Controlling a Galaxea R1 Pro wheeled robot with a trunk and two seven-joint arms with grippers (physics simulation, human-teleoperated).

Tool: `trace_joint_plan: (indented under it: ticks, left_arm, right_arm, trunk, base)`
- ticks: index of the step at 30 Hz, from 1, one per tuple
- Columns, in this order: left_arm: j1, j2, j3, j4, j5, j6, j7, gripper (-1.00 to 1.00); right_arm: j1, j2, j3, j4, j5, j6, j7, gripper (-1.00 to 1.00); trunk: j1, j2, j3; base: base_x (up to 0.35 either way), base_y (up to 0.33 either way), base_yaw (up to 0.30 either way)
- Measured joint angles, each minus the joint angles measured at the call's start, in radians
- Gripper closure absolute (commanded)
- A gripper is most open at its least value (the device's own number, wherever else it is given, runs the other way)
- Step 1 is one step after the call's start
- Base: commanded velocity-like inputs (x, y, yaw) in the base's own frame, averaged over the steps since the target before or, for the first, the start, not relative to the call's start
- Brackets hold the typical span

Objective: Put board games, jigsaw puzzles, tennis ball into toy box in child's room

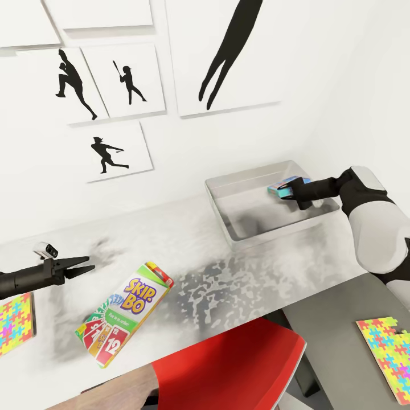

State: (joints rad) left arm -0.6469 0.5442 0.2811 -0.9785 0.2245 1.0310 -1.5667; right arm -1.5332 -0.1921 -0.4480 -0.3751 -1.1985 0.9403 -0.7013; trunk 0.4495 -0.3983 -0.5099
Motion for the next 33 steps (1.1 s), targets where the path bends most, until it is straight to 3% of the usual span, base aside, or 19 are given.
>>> trace_joint_plan:
  ticks: [5,7,22,23,33]
  left_arm:
    - [0.0,0.0,0.0,0.0,0.0,0.0,0.0,-1.0]
    - [0.0,0.0,0.0,0.0,0.0,0.0,0.0,-1.0]
    - [0.0,-0.001,0.0,0.0,0.0,0.0,0.0,-1.0]
    - [0.0,-0.001,0.0,0.0,0.0,0.0,0.0,-1.0]
    - [0.0,-0.002,0.0,0.0,0.0,0.0,0.0,-1.0]
  right_arm:
    - [0.0,0.0,0.071,0.001,0.001,-0.007,0.002,1.0]
    - [0.0,0.0,0.081,0.001,0.001,-0.01,0.002,1.0]
    - [0.002,0.001,0.091,0.002,0.003,-0.015,0.001,1.0]
    - [0.002,0.001,0.091,0.002,0.003,-0.014,0.001,-1.0]
    - [0.002,0.002,0.091,0.002,0.003,-0.015,0.001,-1.0]
  trunk:
    - [0.0,0.0,0.0]
    - [0.0,0.0,0.0]
    - [0.0,0.0,0.0]
    - [0.0,0.0,0.0]
    - [0.0,0.0,0.0]
  base:
    - [0.0,0.0,0.0]
    - [0.0,0.0,0.0]
    - [0.0,0.0,0.0]
    - [0.0,0.0,0.0]
    - [0.0,0.0,0.0]
